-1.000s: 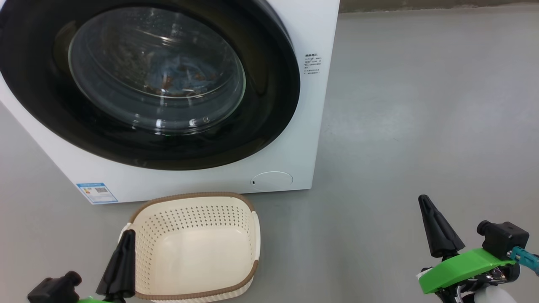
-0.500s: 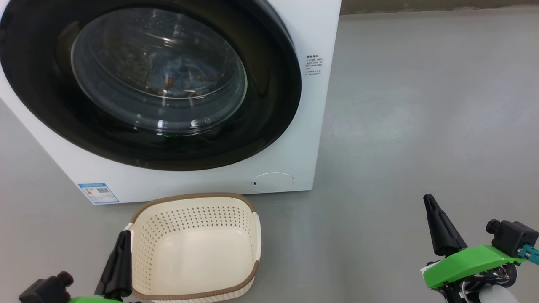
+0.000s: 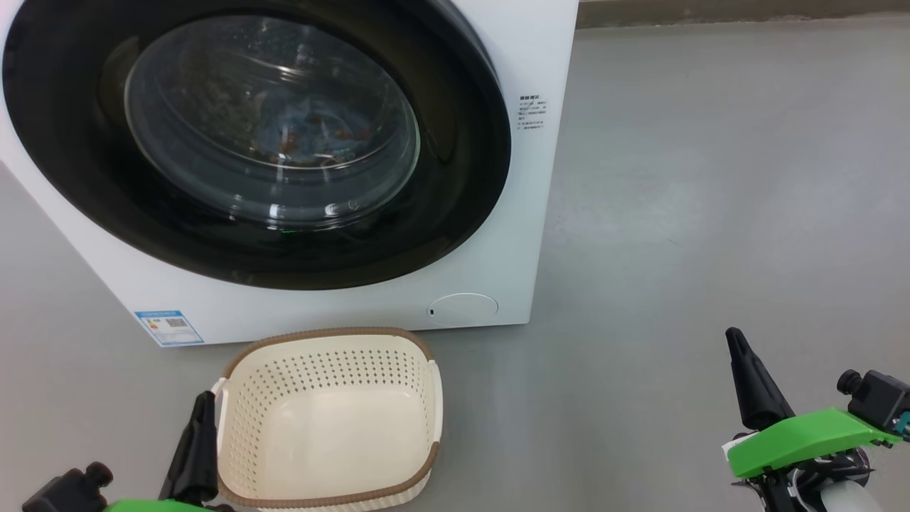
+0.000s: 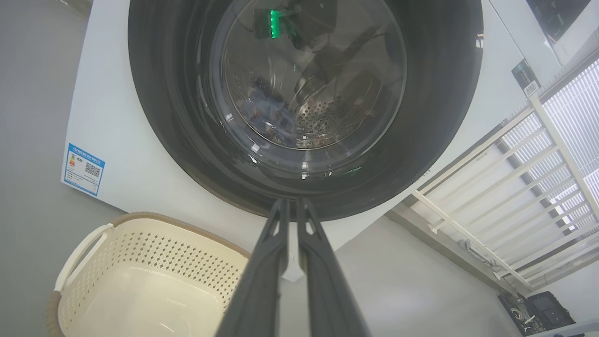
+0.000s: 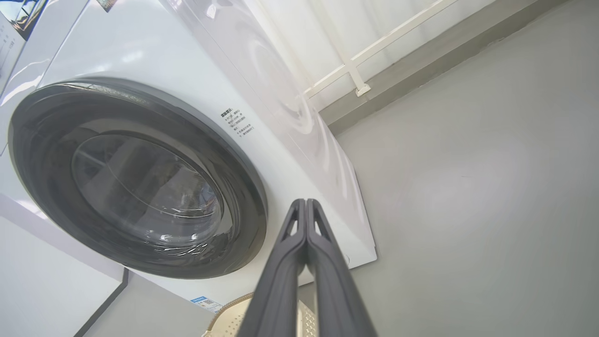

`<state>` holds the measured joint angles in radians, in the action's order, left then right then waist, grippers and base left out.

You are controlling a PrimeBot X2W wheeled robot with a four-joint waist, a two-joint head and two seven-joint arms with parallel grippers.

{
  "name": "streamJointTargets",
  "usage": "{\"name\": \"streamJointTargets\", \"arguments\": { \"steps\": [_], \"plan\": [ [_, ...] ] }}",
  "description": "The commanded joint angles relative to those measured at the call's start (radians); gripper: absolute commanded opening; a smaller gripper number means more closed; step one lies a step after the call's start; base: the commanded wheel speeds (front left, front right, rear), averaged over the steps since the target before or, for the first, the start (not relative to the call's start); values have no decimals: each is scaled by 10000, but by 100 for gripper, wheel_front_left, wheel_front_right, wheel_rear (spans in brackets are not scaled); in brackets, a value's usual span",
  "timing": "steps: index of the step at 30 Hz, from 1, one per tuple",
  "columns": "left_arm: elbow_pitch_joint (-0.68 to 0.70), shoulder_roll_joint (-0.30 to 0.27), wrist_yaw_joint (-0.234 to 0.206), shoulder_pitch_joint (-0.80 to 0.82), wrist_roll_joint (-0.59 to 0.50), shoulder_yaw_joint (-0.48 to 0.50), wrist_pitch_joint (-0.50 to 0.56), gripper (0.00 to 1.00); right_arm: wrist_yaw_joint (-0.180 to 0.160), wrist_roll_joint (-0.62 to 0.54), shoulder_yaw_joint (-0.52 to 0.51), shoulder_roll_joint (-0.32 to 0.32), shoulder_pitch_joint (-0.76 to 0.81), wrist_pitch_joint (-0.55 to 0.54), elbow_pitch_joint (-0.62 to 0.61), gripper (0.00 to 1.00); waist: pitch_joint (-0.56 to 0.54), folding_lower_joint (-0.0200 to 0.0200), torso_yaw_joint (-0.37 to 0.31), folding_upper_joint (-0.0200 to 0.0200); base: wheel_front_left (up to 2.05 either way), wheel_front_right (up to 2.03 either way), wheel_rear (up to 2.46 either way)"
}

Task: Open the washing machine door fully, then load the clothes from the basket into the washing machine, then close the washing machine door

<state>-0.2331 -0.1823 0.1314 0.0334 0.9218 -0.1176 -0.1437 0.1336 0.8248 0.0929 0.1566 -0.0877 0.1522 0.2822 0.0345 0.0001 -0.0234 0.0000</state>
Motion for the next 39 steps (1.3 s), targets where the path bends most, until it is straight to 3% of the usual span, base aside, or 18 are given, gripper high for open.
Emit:
{"name": "streamJointTargets", "arguments": {
  "steps": [1, 39],
  "plan": [
    [139, -87, -2, 347, 199, 247, 32, 0, -9, 224, -48, 62, -222, -43, -274, 0, -2, 0, 2, 0, 0, 0, 0],
    [25, 518, -5, 523, 3225, 1142, 1145, 0, -18, 3722, -864, -377, -205, -1143, -324, 0, -143, 0, 106, 0, 0, 0, 0]
  ]
}}
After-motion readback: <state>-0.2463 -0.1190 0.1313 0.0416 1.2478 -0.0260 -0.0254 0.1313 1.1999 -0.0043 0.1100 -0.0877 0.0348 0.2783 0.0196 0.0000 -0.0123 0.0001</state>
